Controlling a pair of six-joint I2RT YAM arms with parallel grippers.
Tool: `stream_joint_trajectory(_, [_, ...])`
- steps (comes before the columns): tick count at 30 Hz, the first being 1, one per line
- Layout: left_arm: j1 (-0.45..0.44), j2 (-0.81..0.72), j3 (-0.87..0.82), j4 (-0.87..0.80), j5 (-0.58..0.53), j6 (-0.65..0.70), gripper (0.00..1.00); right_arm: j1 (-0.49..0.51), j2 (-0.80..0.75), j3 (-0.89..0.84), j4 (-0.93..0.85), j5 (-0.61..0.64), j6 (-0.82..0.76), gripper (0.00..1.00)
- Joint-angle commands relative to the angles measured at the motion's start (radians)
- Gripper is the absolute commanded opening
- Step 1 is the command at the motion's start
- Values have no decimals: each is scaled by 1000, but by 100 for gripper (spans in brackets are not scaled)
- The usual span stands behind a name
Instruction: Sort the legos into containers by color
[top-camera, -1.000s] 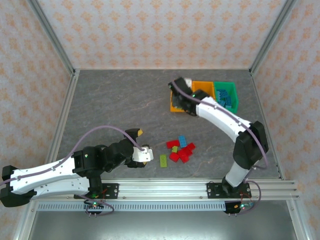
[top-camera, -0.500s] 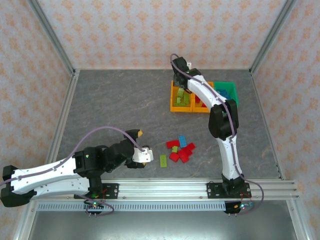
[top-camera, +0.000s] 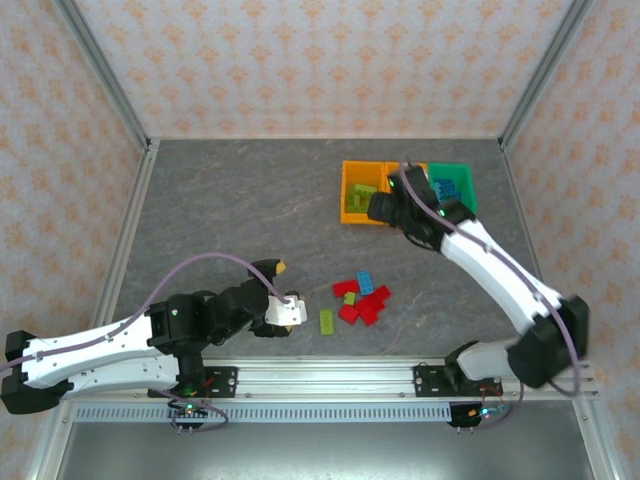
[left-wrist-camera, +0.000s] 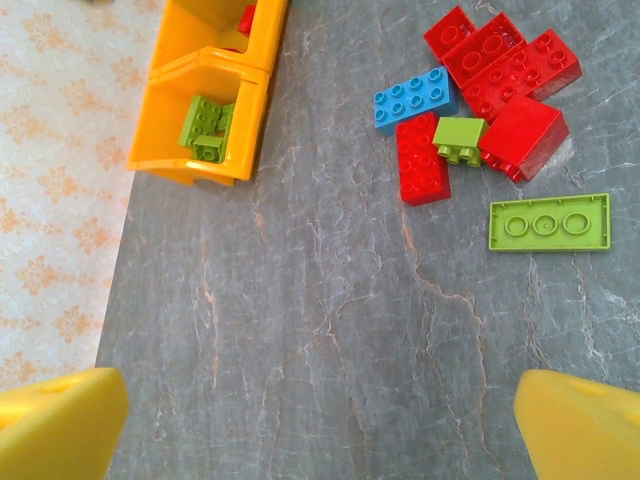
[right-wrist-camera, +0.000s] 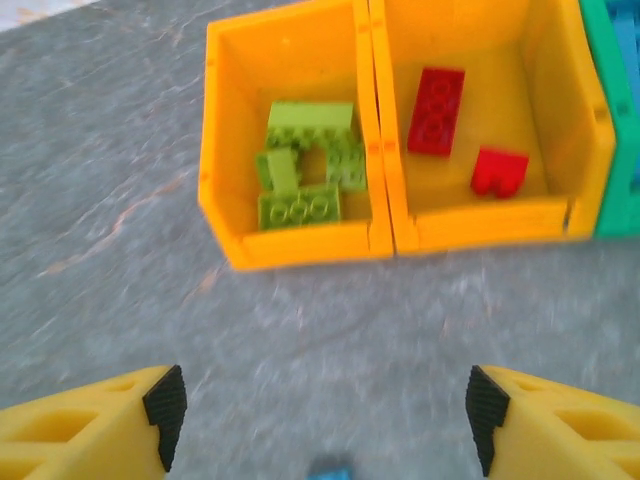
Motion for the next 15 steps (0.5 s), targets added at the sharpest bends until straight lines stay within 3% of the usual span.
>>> stream_joint_trajectory(1, [-2,-9,15,15,71,0,100,25,-120,-180,-1,-23,172,77])
stream_joint_trajectory(6, [-3,-24,16,38,148,-15,100,75,-219,-368,-55,-60,440,78])
stream_joint_trajectory(11, [-3,-27,9,15,86,5,100,88,-67,-391,-87,-200,552,78])
stream_joint_trajectory(15, [-3,-35,-2,22,80,7,100,104,40,-365,-83,-181,586,77])
